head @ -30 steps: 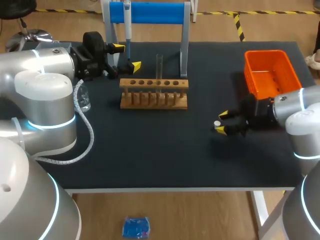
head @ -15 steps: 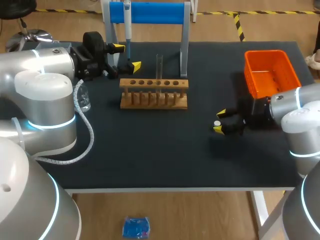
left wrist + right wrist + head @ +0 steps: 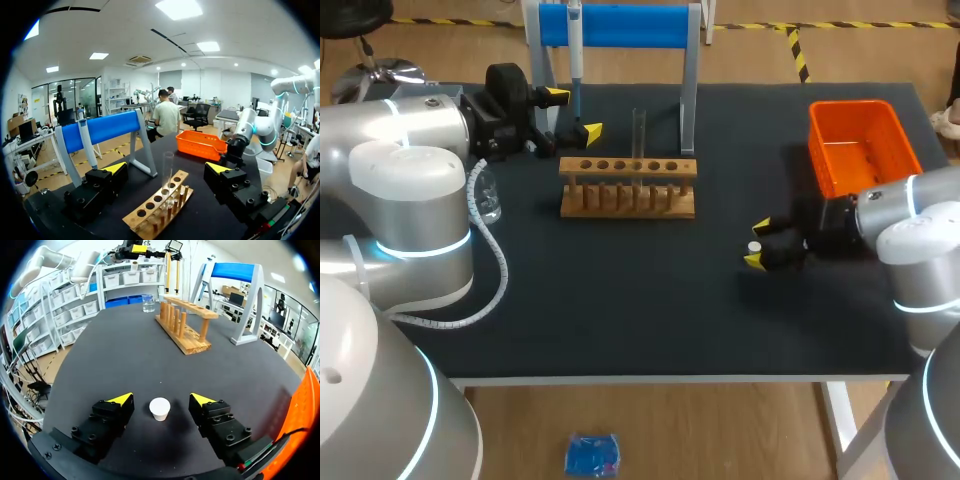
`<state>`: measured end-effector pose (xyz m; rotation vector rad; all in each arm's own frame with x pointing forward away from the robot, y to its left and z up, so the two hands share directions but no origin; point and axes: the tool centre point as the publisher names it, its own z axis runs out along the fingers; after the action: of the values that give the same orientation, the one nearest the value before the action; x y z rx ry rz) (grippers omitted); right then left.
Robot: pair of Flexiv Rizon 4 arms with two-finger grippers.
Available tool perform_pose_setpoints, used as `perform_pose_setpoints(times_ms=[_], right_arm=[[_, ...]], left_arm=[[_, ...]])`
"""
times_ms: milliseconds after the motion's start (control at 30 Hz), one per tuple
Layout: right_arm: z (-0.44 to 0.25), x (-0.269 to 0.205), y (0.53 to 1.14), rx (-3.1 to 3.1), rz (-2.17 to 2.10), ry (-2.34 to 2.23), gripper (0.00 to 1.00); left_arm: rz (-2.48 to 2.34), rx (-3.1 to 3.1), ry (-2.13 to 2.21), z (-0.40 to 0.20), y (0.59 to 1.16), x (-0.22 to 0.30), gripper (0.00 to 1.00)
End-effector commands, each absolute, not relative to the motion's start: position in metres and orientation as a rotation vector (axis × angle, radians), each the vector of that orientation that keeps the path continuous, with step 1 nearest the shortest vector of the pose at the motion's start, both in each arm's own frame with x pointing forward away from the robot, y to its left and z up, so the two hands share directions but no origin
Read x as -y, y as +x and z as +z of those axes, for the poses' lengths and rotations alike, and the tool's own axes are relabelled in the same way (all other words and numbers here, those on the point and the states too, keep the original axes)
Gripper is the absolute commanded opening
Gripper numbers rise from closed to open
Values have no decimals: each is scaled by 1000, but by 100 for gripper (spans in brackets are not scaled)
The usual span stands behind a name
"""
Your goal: Invert the test tube, pick up the pipette, mount the tip to pipette, aspirate from beaker and dispense into the tube, eject the tip, return the pipette, and cap with the stopper.
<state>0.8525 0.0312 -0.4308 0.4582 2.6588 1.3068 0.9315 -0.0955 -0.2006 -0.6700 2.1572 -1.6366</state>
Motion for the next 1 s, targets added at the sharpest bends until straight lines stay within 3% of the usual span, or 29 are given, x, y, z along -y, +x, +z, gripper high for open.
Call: perform_pose_setpoints(times_ms=[33, 100, 167, 333, 533, 633, 700, 733, 767, 1000], right_arm=[[-433, -32, 854, -2657, 1308, 459, 68], [-433, -33, 853, -2656, 1310, 457, 64], [-433, -33, 854, -2655, 1311, 459, 50], [-433, -33, 853, -2655, 1310, 463, 44], [-435, -33, 852, -2658, 1308, 461, 45], [-435, -34, 851, -2661, 1309, 461, 40], [-435, -34, 851, -2662, 1308, 460, 26], [-436, -34, 851, -2663, 1307, 460, 10], [-436, -34, 851, -2663, 1306, 460, 0], [-436, -34, 851, -2661, 1310, 462, 0]], left_arm=[[-1636, -2155, -672, -201, 931, 96, 100], [-1636, -2155, -672, -201, 931, 96, 100], [-1636, -2155, -672, -201, 931, 96, 100], [-1636, -2155, -672, -201, 931, 96, 100], [-1636, -2155, -672, -201, 931, 96, 100], [-1636, -2155, -672, -201, 931, 96, 100], [-1636, -2155, -672, -201, 931, 96, 100], [-1636, -2155, -672, -201, 931, 96, 100], [-1636, -2155, -672, -201, 931, 96, 100], [-1636, -2155, -672, -201, 931, 96, 100]])
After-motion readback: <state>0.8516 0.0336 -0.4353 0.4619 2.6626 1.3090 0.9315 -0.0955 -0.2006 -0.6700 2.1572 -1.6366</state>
